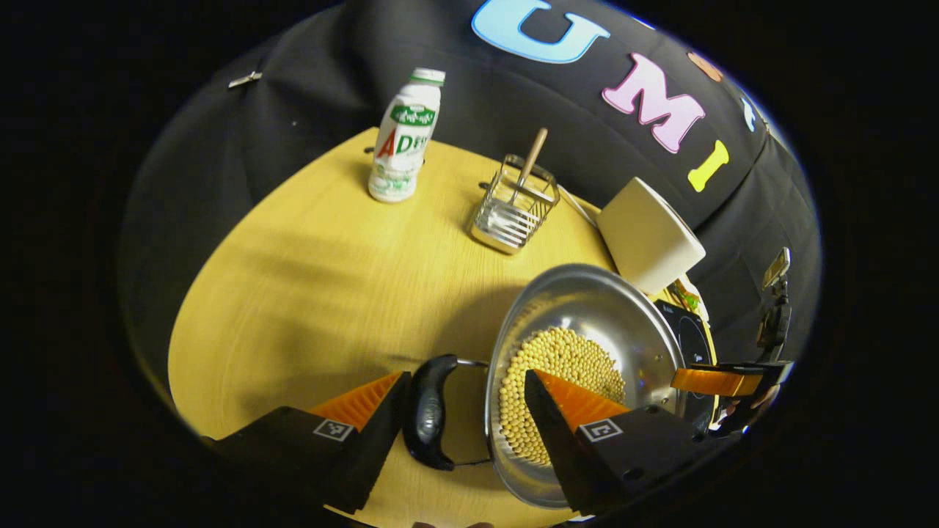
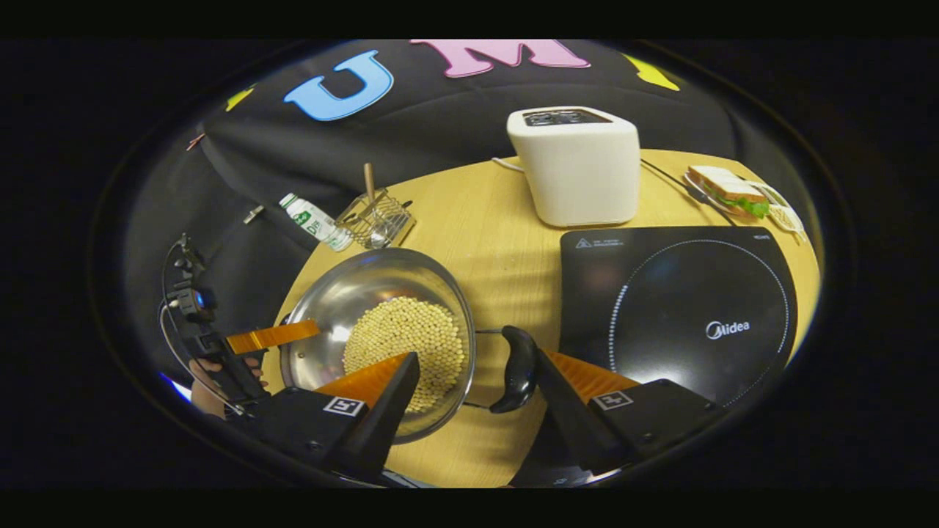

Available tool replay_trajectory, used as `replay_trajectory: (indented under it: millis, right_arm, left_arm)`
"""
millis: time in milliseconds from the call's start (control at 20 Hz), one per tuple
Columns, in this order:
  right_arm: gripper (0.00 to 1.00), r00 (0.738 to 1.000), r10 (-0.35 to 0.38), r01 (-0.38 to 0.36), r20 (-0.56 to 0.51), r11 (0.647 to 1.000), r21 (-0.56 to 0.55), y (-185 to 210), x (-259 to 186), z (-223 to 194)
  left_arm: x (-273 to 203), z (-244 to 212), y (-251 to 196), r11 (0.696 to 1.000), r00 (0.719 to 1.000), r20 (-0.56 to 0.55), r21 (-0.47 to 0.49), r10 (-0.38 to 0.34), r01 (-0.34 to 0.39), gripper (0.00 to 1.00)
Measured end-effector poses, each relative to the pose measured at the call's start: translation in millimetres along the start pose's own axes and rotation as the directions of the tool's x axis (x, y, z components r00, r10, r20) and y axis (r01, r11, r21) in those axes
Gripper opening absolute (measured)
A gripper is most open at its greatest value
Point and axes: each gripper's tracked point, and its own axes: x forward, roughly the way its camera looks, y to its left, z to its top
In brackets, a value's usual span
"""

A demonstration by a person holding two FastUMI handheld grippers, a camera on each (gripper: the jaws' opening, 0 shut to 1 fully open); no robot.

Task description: First push the handle of the pot to place it horizontally, then grasp the pot with both hands and set it on the induction cooktop.

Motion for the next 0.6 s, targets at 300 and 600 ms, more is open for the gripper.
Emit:
replay_trajectory:
  millis: [300, 600]
  right_arm:
    - [0.78, 0.996, -0.022, 0.025, -0.088, 0.999, 0.036, 2, 30, -19]
    - [0.63, 0.994, -0.027, 0.035, -0.110, 0.997, 0.075, 3, 38, -22]
  left_arm:
    - [5, -1, 16, 0.996, 0.998, -0.047, 0.077, 0.036, -0.032, 0.93]
    - [6, -1, 33, 0.991, 0.995, -0.075, 0.119, 0.072, -0.063, 0.65]
